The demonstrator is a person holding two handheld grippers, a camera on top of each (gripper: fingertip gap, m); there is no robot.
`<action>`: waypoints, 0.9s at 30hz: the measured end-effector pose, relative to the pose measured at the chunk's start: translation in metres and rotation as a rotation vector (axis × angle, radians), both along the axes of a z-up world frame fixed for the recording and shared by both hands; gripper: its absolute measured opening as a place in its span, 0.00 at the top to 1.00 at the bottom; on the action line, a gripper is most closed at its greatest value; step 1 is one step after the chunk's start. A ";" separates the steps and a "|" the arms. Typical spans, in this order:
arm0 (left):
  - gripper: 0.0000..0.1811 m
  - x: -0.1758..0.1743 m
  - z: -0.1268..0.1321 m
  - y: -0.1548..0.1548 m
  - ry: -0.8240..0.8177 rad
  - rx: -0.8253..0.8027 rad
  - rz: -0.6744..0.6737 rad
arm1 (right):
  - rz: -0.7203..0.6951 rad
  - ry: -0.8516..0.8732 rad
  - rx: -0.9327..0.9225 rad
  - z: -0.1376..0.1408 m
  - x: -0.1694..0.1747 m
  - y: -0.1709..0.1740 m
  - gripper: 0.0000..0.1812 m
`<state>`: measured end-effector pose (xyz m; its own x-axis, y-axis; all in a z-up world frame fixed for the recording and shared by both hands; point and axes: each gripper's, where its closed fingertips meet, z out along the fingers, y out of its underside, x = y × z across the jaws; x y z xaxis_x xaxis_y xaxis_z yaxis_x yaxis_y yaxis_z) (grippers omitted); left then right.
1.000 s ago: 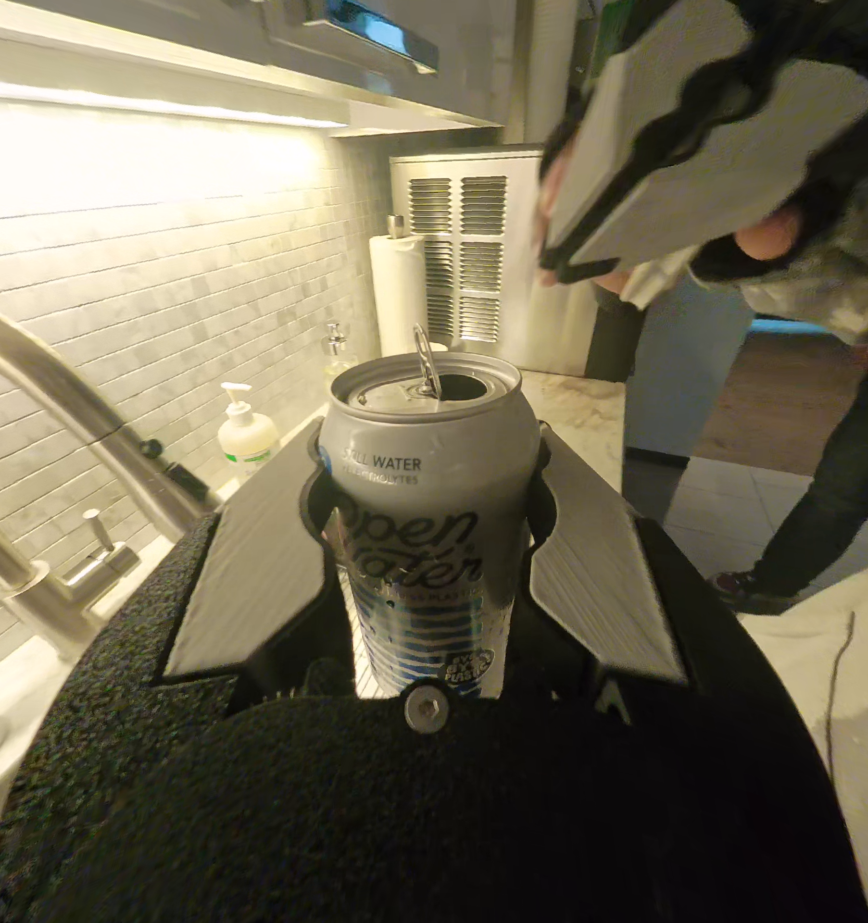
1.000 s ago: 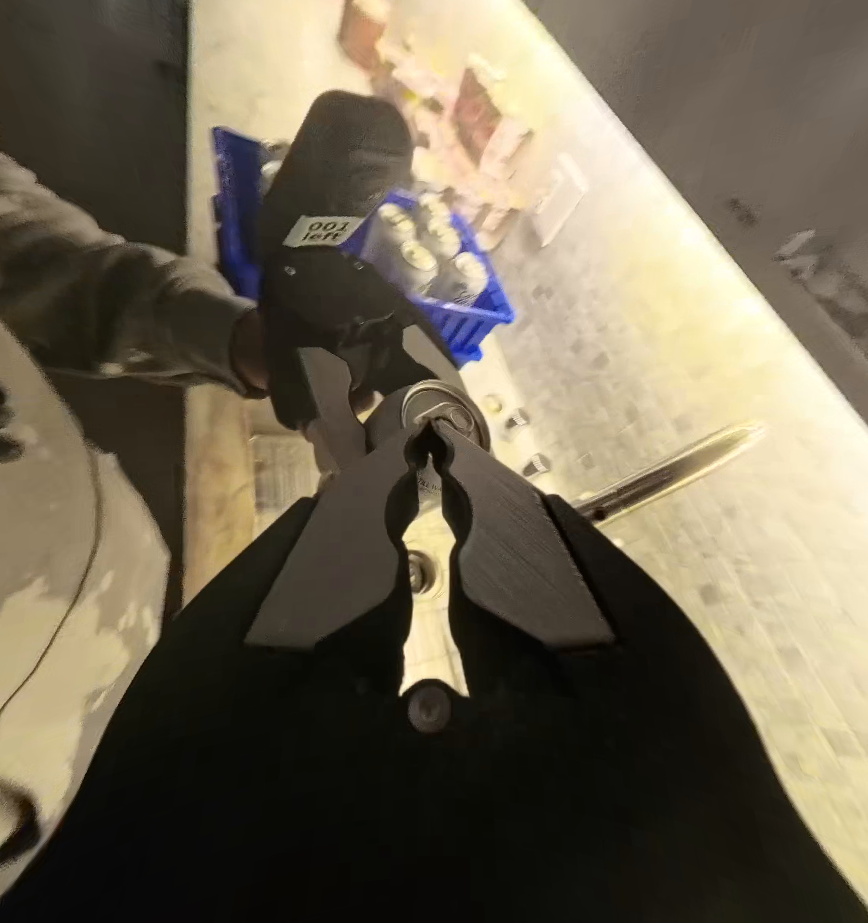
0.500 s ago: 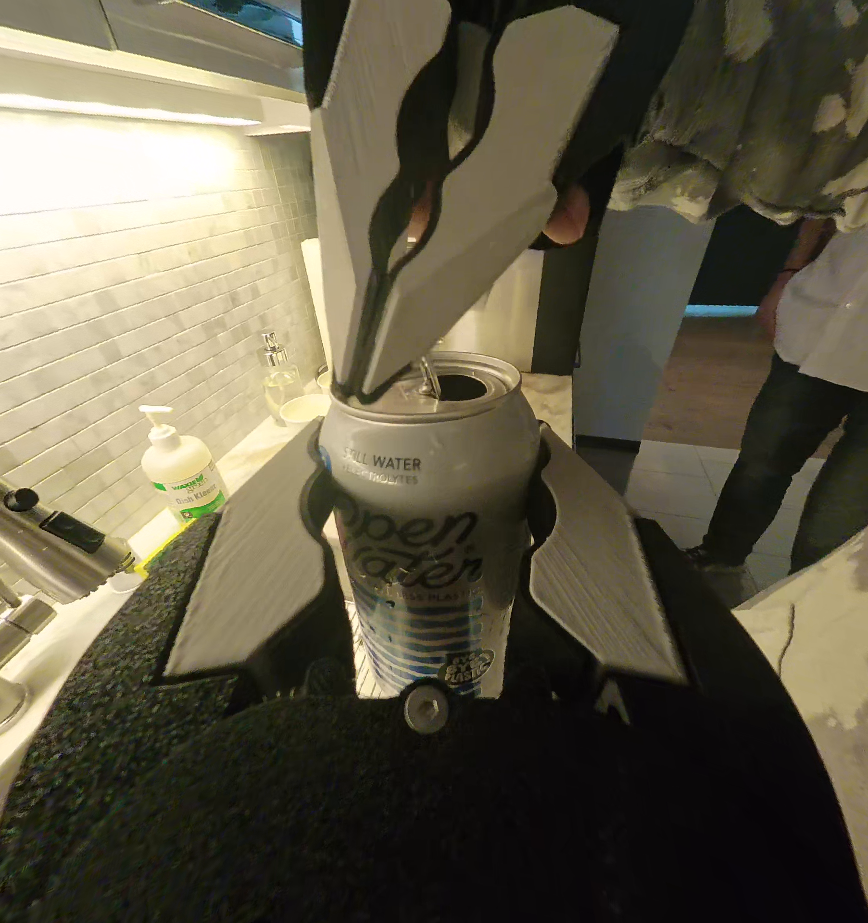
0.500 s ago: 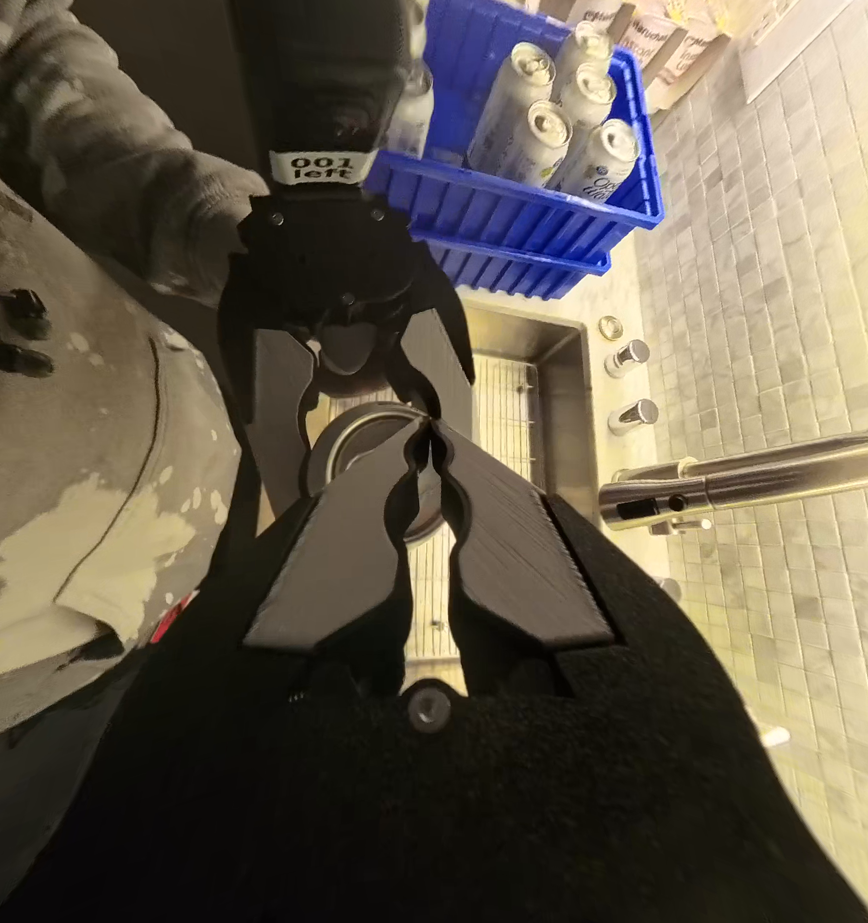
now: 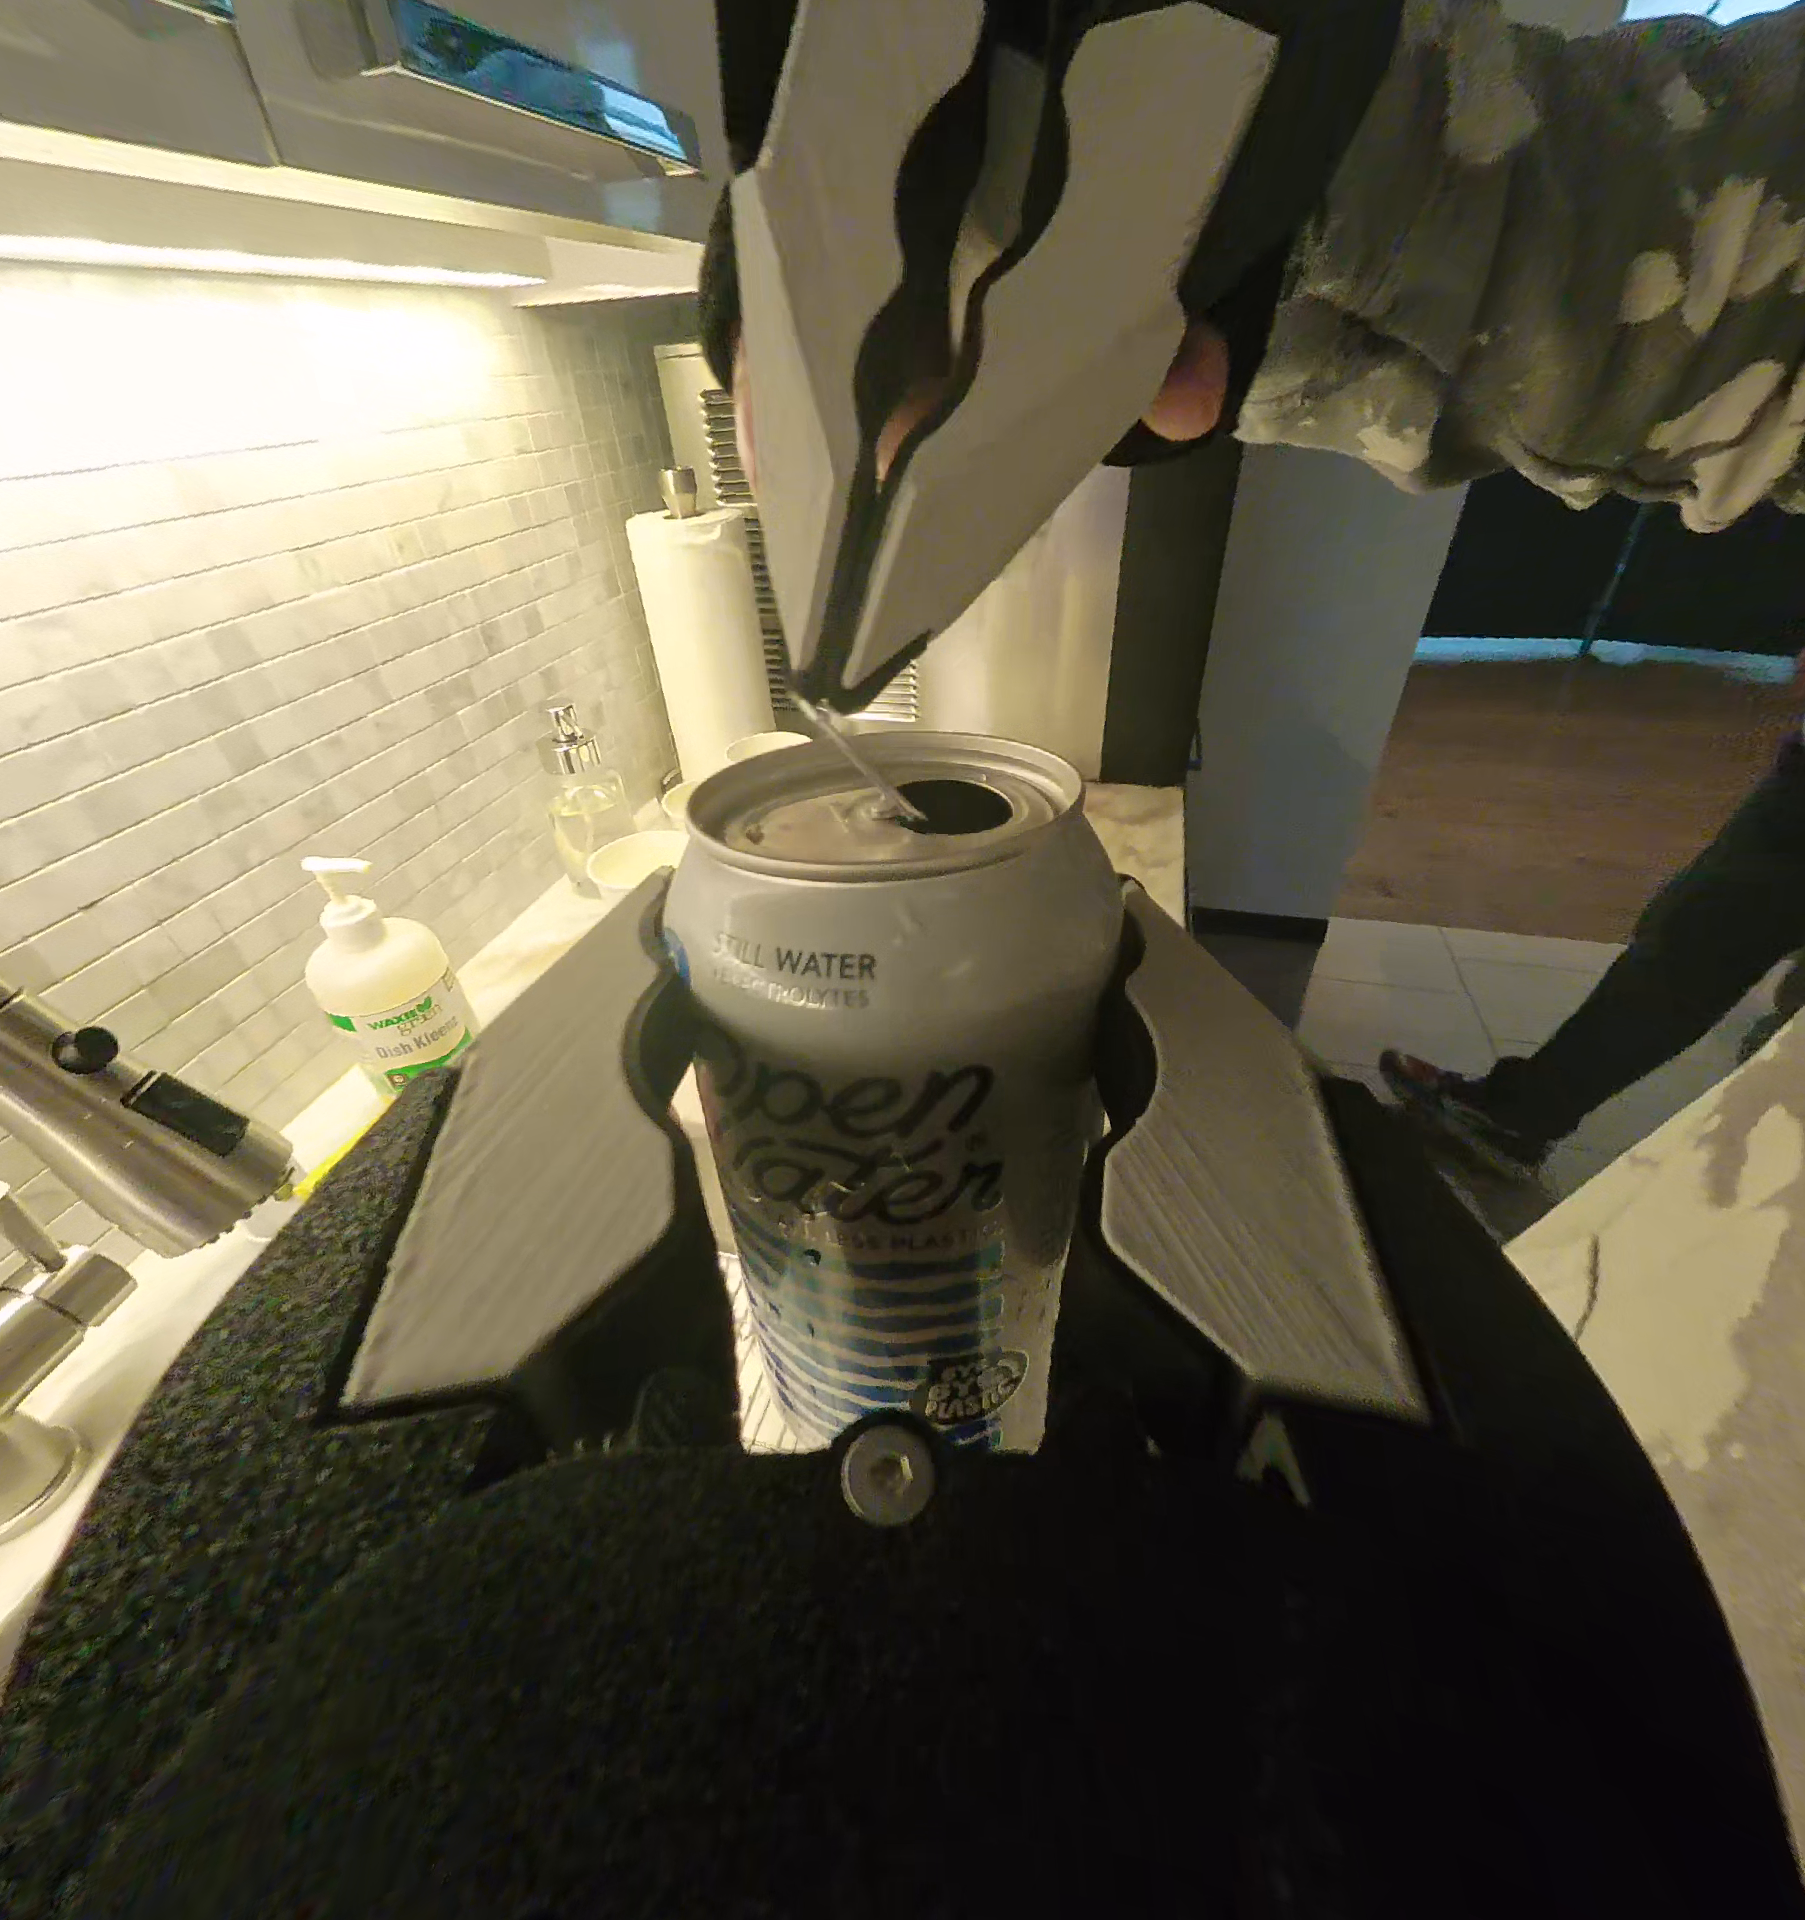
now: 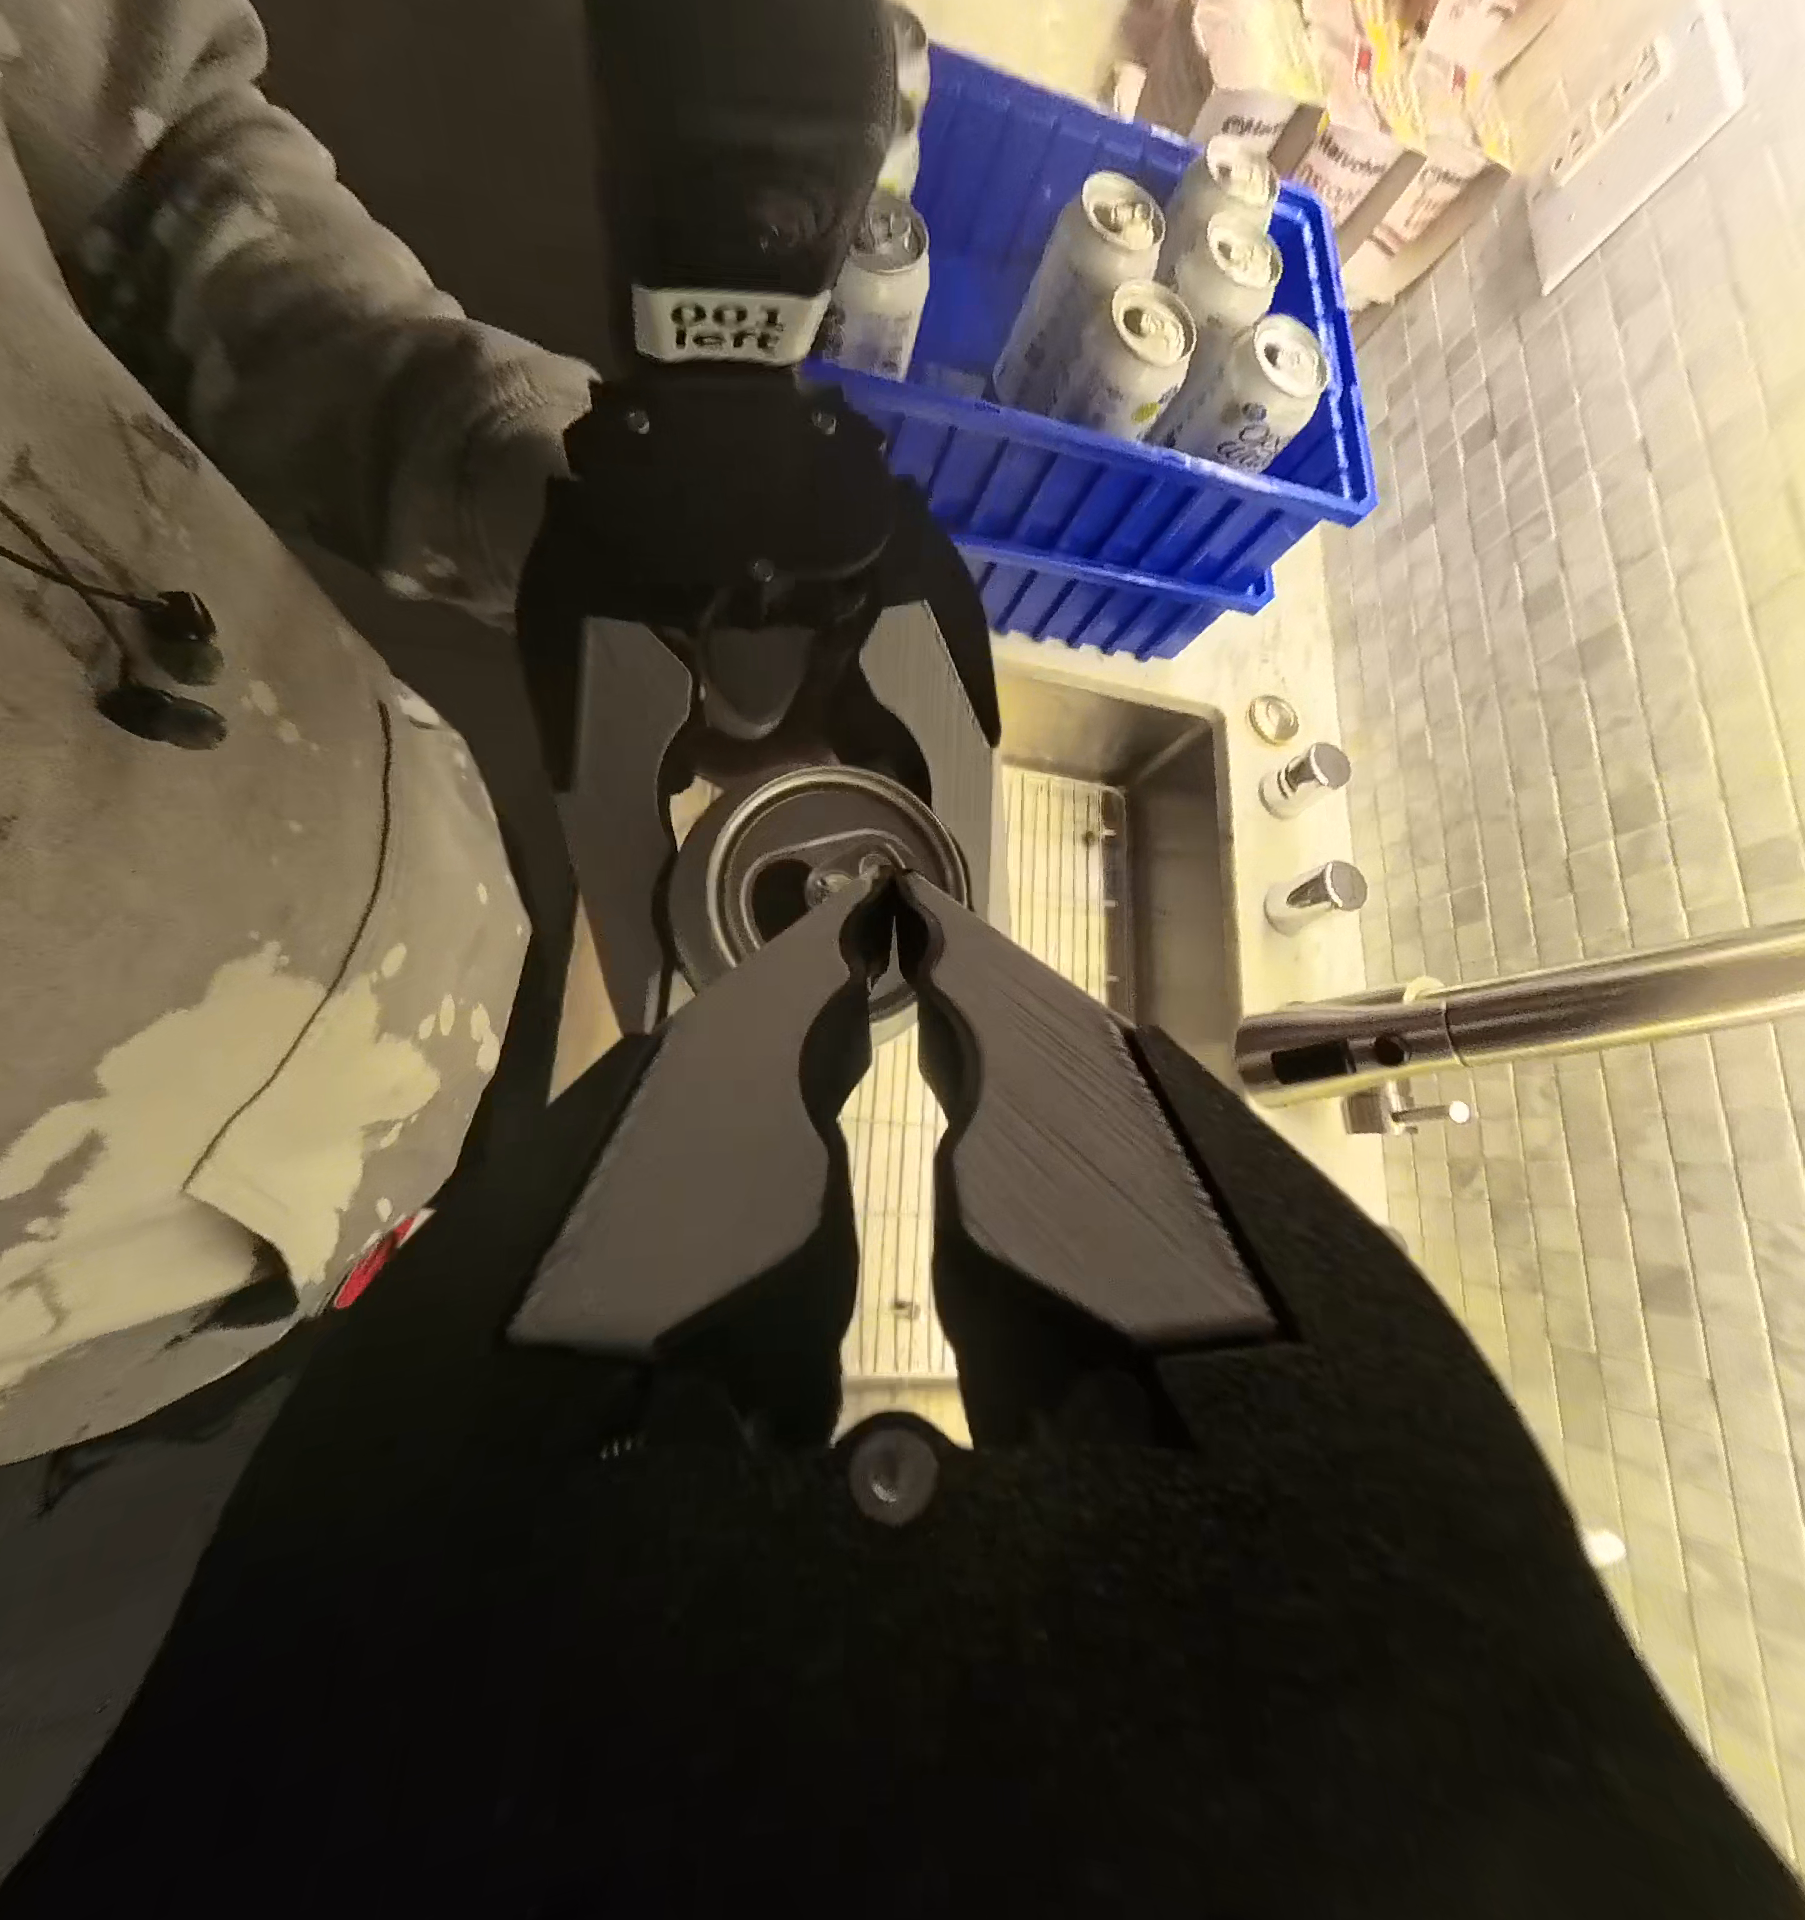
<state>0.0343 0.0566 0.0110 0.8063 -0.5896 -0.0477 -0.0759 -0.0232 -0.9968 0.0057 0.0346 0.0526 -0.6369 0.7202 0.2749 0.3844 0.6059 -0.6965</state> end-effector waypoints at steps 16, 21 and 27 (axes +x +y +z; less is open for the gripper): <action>0.57 0.032 0.024 -0.019 -0.093 0.021 -0.353 | -0.014 0.050 -0.371 0.037 0.040 0.010 0.76; 0.57 0.054 0.051 -0.053 -0.126 0.017 -0.699 | -0.009 0.072 -0.679 0.006 0.090 0.016 0.53; 0.57 0.086 0.072 -0.072 -0.121 -0.011 -1.018 | 0.126 0.117 -0.861 -0.027 0.090 -0.044 0.50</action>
